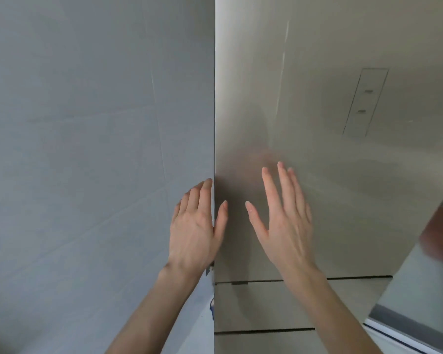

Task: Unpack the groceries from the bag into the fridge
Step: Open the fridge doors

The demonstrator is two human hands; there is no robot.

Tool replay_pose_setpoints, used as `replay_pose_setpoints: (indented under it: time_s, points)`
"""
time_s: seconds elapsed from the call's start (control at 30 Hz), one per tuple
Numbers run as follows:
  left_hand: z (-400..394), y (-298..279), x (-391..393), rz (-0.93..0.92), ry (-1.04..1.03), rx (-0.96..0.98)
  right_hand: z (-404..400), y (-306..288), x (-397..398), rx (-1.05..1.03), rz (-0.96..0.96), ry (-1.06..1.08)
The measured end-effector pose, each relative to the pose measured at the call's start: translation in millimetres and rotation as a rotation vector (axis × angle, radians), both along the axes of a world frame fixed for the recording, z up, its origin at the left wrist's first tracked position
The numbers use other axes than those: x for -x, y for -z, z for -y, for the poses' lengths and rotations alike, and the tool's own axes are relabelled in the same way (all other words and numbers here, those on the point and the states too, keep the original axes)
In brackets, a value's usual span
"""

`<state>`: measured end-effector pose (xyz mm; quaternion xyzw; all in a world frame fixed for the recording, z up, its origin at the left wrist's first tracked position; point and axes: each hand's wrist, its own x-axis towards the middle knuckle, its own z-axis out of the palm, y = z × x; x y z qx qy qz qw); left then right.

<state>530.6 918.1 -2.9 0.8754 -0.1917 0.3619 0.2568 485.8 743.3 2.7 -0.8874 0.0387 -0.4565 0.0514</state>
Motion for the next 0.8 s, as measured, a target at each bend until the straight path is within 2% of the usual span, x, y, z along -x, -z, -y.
replay_pose_setpoints:
  time_s: [0.1,0.2,0.33,0.63,0.8]
  points:
    - [12,-9,-16,-0.043,0.098,0.087,-3,-6,-20,0.011,0.071,0.073]
    - [24,-14,-24,-0.148,0.214,0.233,-2,-7,-39,0.034,0.053,0.128]
    - [32,-17,-31,-0.193,0.317,0.381,-1,-2,-56,0.091,0.005,0.182]
    - [35,-16,-36,-0.21,0.372,0.45,-2,1,-62,0.053,-0.011,0.126]
    - [29,-10,-5,-0.17,0.398,0.436,-3,6,-39,0.027,0.028,0.088]
